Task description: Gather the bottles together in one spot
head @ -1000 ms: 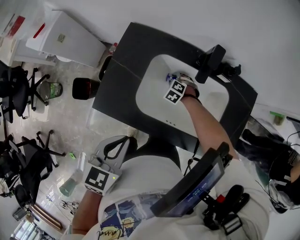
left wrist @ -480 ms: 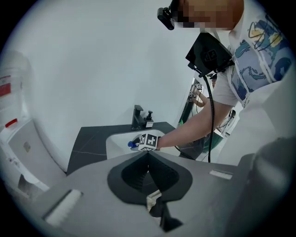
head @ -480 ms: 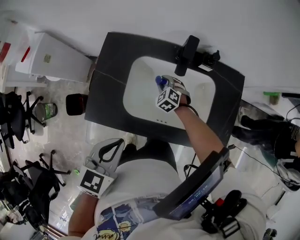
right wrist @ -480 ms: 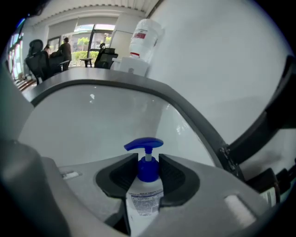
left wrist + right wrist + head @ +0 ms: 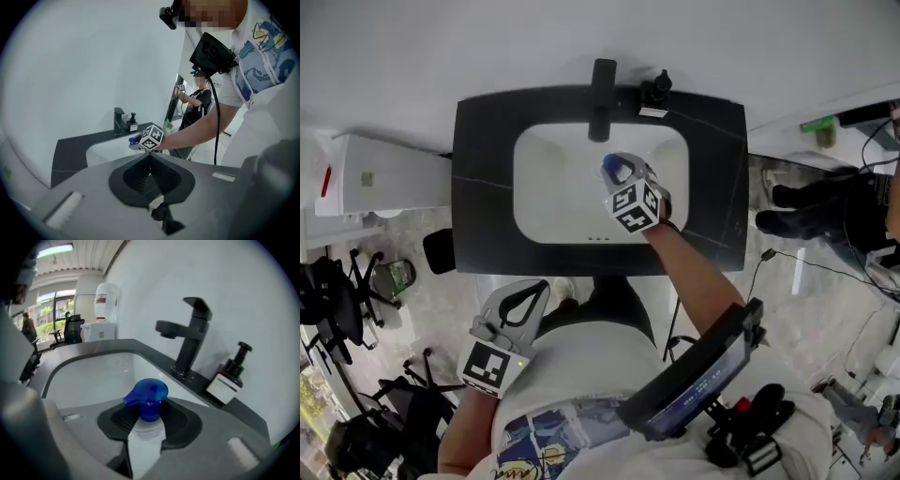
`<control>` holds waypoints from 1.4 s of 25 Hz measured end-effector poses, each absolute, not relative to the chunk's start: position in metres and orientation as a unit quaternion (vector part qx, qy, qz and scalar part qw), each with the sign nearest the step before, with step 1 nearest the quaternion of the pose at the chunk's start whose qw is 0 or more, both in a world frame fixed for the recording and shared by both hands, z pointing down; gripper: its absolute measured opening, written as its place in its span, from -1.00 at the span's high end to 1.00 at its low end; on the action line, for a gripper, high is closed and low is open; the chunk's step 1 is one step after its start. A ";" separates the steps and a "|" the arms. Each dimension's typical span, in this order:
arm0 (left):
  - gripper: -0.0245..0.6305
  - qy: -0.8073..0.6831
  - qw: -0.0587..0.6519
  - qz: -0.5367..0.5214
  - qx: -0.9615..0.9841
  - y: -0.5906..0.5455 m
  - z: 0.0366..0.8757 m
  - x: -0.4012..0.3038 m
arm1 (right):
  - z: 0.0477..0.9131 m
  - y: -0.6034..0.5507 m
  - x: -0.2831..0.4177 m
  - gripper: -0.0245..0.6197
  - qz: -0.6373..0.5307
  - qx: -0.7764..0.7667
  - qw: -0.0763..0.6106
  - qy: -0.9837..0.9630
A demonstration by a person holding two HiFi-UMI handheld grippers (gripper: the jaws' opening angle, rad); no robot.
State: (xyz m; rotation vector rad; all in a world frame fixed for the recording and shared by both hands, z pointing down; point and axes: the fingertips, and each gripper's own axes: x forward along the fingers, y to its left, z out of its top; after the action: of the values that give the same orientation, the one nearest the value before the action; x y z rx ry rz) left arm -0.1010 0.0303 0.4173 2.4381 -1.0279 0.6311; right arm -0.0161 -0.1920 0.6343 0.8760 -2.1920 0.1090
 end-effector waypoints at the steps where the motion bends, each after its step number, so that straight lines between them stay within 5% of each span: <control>1: 0.92 -0.358 0.206 0.227 0.882 0.028 0.416 -0.095 | 0.626 -0.192 -0.005 0.51 0.054 0.359 0.370 -0.855; 16: 0.92 -0.273 0.175 0.220 0.920 -0.008 0.411 -0.029 | 0.493 -0.254 0.139 0.51 0.089 0.558 0.258 -0.783; 35: 0.92 -0.318 0.184 0.231 0.901 -0.042 0.409 -0.026 | 0.505 -0.368 0.191 0.51 0.123 0.644 0.178 -0.734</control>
State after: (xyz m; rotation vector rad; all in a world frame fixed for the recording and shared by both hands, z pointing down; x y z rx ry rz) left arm -0.0264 -0.0420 0.4089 2.5391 -0.8968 0.6521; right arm 0.1907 -0.3678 0.5048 1.8223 -2.0759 0.3478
